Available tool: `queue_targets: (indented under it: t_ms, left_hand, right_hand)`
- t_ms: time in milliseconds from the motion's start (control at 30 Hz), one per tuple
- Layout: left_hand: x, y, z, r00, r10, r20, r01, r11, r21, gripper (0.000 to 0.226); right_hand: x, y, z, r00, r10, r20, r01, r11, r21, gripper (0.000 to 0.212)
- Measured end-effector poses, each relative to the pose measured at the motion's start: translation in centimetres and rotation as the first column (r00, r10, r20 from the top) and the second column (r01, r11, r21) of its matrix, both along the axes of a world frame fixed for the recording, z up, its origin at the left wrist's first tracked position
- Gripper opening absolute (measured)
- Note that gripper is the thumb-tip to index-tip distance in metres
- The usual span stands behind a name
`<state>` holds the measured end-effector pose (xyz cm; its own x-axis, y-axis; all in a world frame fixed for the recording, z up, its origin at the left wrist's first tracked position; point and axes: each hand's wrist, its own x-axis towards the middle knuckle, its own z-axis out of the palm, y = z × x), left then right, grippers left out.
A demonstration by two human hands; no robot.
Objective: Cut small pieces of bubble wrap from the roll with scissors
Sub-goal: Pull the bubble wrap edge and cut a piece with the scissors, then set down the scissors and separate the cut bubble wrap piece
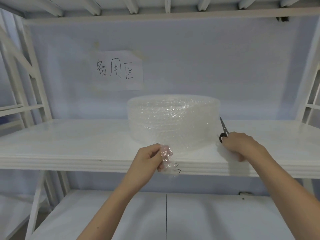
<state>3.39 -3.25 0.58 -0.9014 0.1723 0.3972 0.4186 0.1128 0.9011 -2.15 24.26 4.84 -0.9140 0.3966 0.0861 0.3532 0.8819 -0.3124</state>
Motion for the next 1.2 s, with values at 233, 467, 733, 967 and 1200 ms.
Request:
queue_targets:
  t_ms: [233, 467, 733, 967, 1200]
  left_hand:
    - [0.5, -0.4, 1.4, 0.999, 0.012, -0.047, -0.008, 0.996, 0.093, 0.024]
    - [0.2, -2.0, 1.5, 0.999, 0.044, -0.029, -0.038, 0.978, 0.203, 0.009]
    - [-0.2, -3.4, 1.7, 0.996, 0.056, -0.067, -0.039, 0.973, 0.229, 0.010]
    - [-0.3, -4.0, 1.7, 0.989, 0.088, -0.118, -0.062, 0.977, 0.204, 0.009]
    - [-0.4, -4.5, 1.9, 0.982, 0.143, -0.122, -0.113, 0.967, 0.227, 0.009]
  right_hand:
    - [-1.0, 0.2, -1.0, 0.993, -0.035, -0.112, 0.054, 0.984, 0.172, 0.012]
    - [-0.7, -1.3, -0.5, 0.989, -0.078, -0.125, 0.127, 0.883, 0.452, 0.023]
    - [5.3, -9.3, 2.0, 0.709, 0.251, -0.659, -0.412, 0.906, -0.098, 0.047]
    - [7.5, -15.1, 1.4, 0.762, 0.469, -0.447, -0.622, 0.337, -0.707, 0.045]
    - [7.1, -15.9, 0.6, 0.779, 0.497, -0.383, -0.530, 0.196, -0.825, 0.054]
